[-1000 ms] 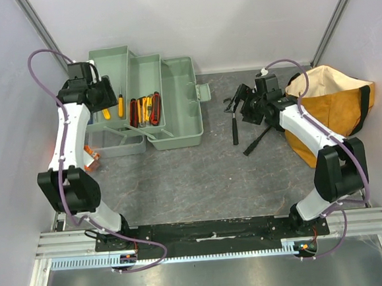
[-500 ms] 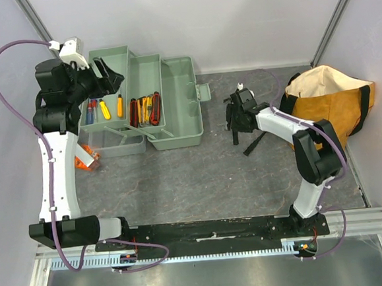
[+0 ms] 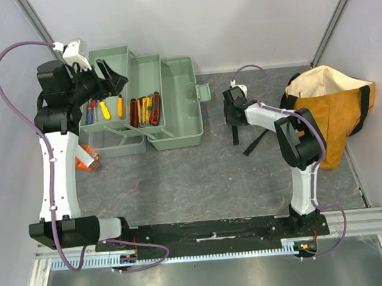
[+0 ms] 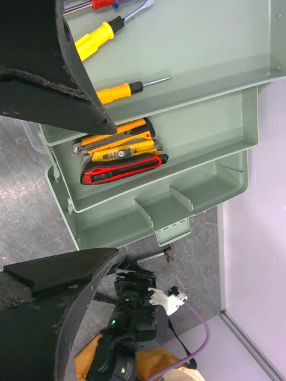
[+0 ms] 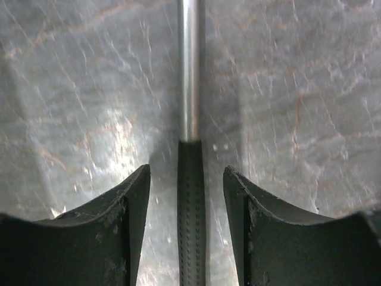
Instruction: Pack the tool kit
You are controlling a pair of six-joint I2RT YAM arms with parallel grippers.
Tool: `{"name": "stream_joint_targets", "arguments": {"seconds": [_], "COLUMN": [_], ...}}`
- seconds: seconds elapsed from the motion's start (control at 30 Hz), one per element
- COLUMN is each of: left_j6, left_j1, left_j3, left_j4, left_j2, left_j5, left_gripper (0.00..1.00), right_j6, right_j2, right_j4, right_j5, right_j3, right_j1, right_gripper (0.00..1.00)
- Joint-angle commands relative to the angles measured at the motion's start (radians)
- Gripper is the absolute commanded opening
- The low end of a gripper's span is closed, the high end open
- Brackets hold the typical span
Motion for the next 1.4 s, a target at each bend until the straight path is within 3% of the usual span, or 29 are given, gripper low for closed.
{"name": "stream_joint_targets", "arguments": {"seconds": [0.0, 0.37, 0.47, 0.63, 1.1, 1.37], "left_j6": [-0.021, -0.021, -0.029, -0.052, -0.083, -0.08], "left_j1": [-0.002, -0.001, -0.001, -0.004, -0.001, -0.001], "left_j3": [0.002, 0.001, -0.004, -0.01, -0.032, -0.053], "left_j4": [0.036, 0.032, 0.032, 0.038, 0.039, 0.039], "left_j2": [-0.012, -0.022, -0.024, -0.013, -0.018, -0.044], "left_j5": [0.031, 0.03, 0.047, 0.113, 0.18, 0.177], "left_gripper": [0.82, 0.82, 0.82, 0.82, 0.82, 0.82], "right_j6": [-0.028, -0.034, -0.023, -0.017, 0.146, 0.27], "right_j2": [0.096, 0.251, 0.262, 0.252, 0.039, -0.053], "right_j4": [0.071, 0.058, 0.052, 0.036, 0.035, 0.122], "right_j5": [0.088, 0.084, 0.055, 0.047, -0.264, -0.464], "right_j3": [0.111, 0.283, 0.281, 0.273, 0.22, 0.201], "right_j1": [0.0, -0.026, -0.04, -0.054, -0.176, -0.244], "right_gripper": [0.57, 0.44, 0.31, 0.0, 0.0, 0.0]}}
